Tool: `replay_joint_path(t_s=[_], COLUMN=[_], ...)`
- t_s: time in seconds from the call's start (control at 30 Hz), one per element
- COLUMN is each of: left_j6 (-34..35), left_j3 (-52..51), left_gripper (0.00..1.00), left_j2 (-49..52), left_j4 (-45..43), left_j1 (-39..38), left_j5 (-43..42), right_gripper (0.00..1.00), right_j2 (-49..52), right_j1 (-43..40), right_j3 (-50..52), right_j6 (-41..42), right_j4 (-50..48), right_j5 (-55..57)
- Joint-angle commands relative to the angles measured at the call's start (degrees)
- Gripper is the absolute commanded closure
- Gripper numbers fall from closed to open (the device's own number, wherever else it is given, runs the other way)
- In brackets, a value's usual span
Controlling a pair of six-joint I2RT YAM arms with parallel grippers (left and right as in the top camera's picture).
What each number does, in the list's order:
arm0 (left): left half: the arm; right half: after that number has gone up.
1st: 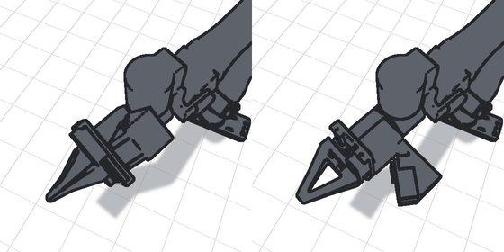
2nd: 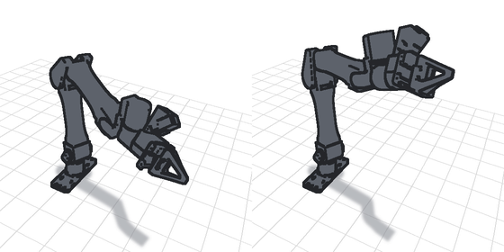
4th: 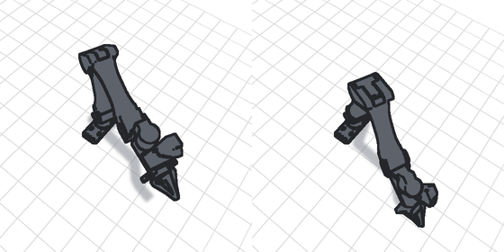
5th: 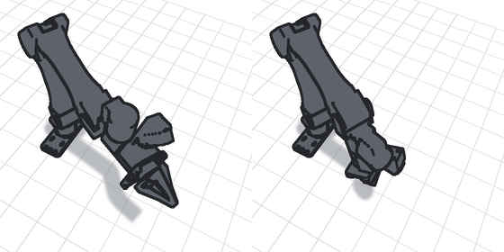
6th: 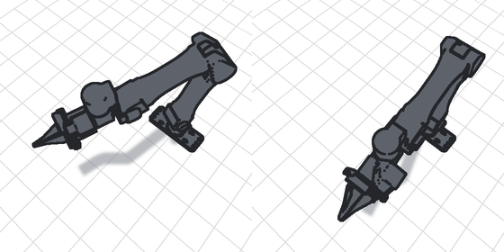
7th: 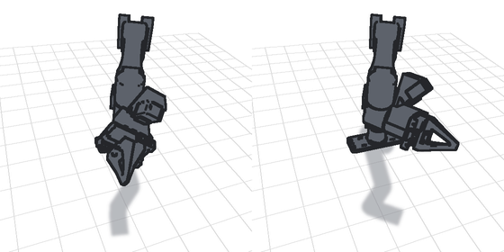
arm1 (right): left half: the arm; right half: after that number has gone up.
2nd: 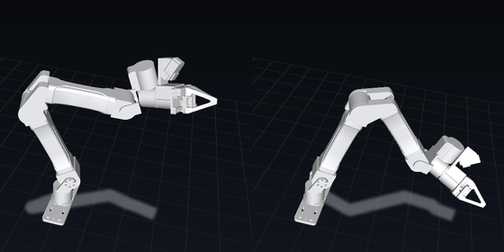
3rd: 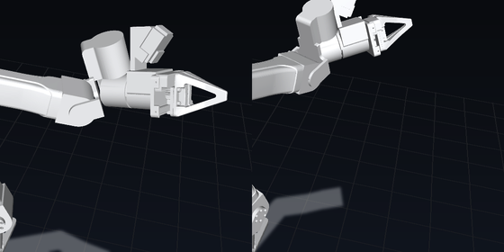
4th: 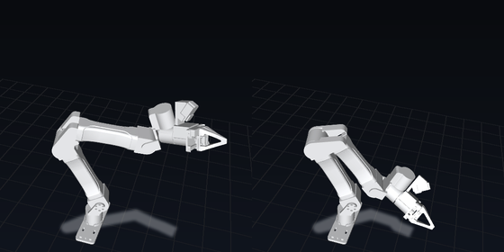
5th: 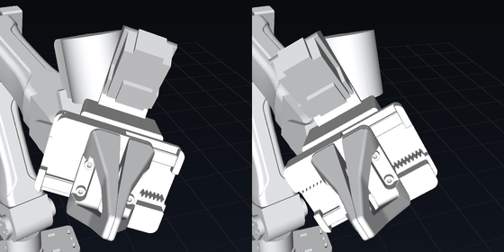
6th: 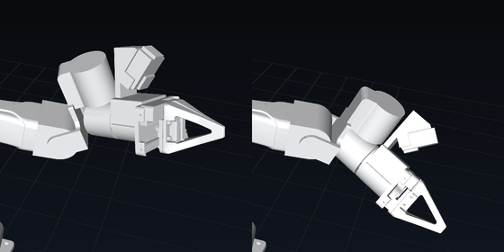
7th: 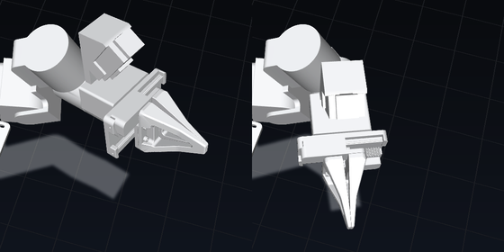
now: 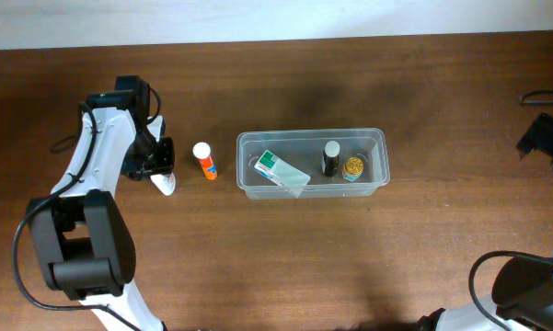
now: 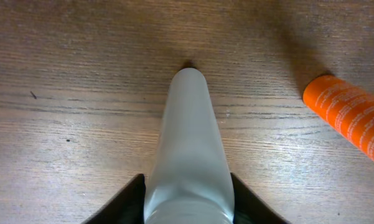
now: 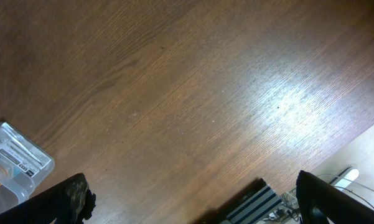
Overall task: Pack container
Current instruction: 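Lower left gripper and close it on the white tube bottle, then lift the white bottle and carry it over the container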
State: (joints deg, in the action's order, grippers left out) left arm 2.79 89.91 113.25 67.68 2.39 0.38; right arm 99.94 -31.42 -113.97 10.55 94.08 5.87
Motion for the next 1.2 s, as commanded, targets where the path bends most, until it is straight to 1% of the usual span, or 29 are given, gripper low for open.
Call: replay_joint_path(t_s=[0.0,0.4,0.57,0.77,0.97,1.17], left_j6=[-0.1,-0.2,-0.2,-0.2,-0.2,-0.2], left_j3=[1.2,1.2,4.0,14.3,28.5,42.2], left_gripper=[0.67,0.68,0.68,0.68,0.68,0.68], left_j2=[0.4,0.4,0.4,0.4,0.4,0.4], left_j4=[0.2,1.0,2.8,8.8,17.2,22.9], left_j1=[0.4,0.4,0.4,0.4,0.4,0.4], left_j5=[-0.7,-0.6,-0.6,-0.6,-0.7,-6.1], right_gripper=[0.02,0.02,0.02,0.02,0.02,0.02], right_j2=[0.3,0.3,0.3,0.3,0.3,0.3], right_j1=[-0.1,-0.1,-0.1,-0.1,-0.1,-0.1], right_j3=[0.2,0.2,0.2,0.2,0.2,0.2], right_j6=[0.5,0.5,0.5,0.5,0.5,0.5], right_j4=[0.0,0.0,0.0,0.0,0.0,0.0], right_j5=[-0.3,-0.3,-0.3,-0.3,-0.3,-0.3])
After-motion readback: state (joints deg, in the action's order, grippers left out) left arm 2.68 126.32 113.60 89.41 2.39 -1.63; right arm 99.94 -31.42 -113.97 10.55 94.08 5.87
